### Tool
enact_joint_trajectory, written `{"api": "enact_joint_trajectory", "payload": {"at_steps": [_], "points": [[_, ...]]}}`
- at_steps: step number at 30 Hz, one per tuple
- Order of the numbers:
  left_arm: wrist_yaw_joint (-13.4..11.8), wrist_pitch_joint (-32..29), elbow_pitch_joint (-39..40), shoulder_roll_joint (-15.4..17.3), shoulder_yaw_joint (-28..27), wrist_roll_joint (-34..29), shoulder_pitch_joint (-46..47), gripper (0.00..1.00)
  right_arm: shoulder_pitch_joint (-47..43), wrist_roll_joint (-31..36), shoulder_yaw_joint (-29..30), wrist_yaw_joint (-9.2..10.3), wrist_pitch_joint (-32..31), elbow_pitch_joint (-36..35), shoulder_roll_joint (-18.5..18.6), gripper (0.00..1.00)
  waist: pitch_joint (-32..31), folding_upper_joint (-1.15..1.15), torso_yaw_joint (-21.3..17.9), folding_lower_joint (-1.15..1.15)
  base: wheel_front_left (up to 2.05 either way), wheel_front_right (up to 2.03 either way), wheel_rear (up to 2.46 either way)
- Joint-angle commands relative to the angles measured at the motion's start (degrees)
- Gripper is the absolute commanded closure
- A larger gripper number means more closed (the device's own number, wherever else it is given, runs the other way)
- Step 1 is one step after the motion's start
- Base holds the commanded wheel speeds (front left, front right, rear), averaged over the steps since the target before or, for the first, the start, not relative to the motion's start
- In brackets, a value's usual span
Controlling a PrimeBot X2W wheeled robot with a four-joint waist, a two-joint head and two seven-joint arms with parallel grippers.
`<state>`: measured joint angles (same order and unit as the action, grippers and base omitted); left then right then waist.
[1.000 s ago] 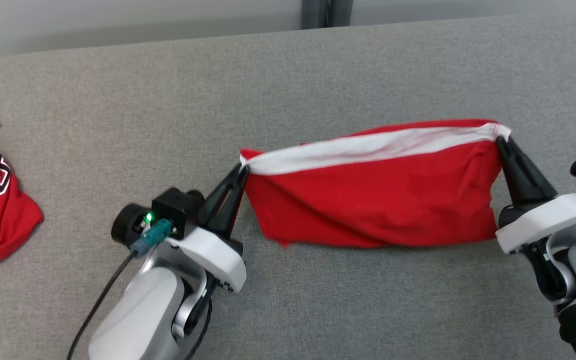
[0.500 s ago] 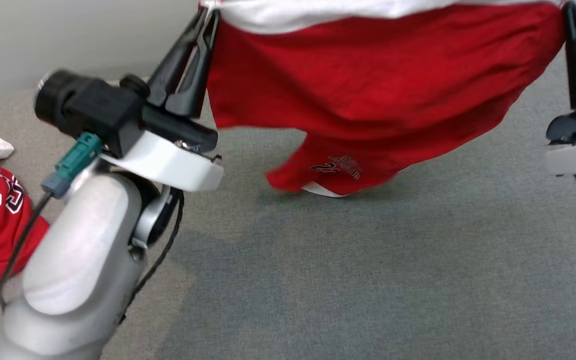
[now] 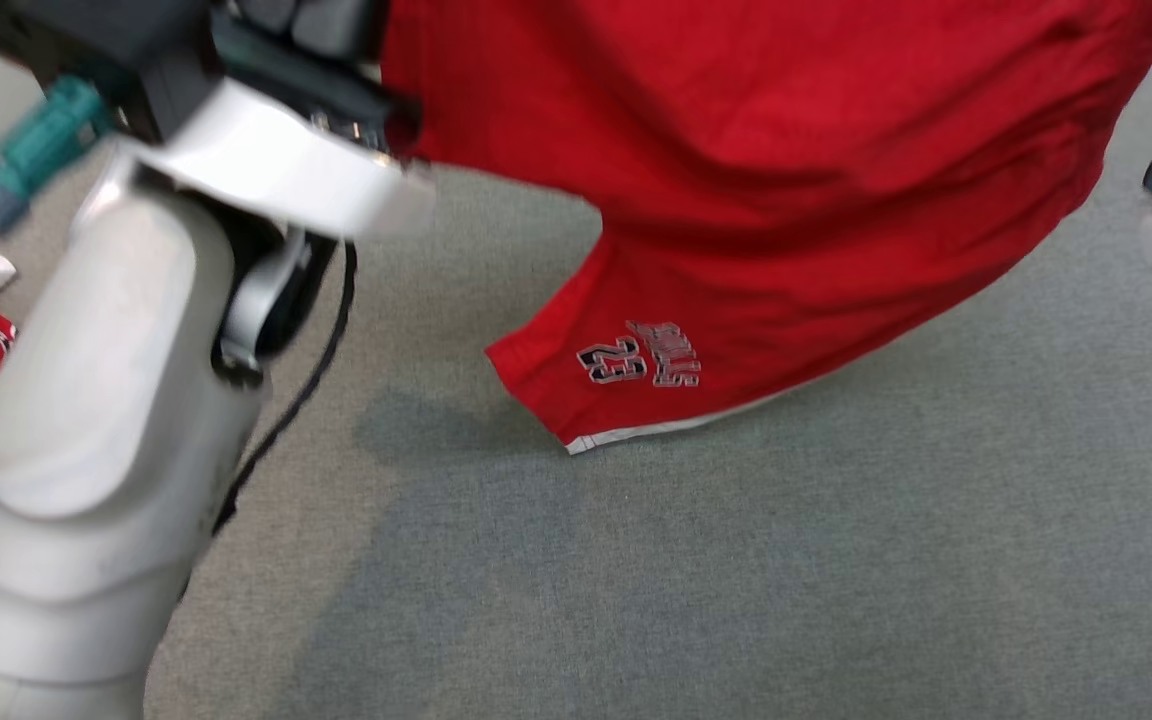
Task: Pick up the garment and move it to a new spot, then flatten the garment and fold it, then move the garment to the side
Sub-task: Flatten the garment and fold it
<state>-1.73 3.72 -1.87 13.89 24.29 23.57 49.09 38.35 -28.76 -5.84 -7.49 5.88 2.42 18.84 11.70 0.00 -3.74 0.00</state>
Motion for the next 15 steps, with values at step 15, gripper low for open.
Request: {"api": "enact_joint_trajectory", "payload": {"at_steps": [15], "points": [[5.1, 9.7, -33.0, -7.1, -2.1, -0.2, 33.2, 1.00, 32.5, -6.5, -10.8, -0.02, 8.1, 25.7, -0.9, 1.00, 11.6, 0.00, 1.4, 0.00, 0.00, 0.00, 0.00]]}}
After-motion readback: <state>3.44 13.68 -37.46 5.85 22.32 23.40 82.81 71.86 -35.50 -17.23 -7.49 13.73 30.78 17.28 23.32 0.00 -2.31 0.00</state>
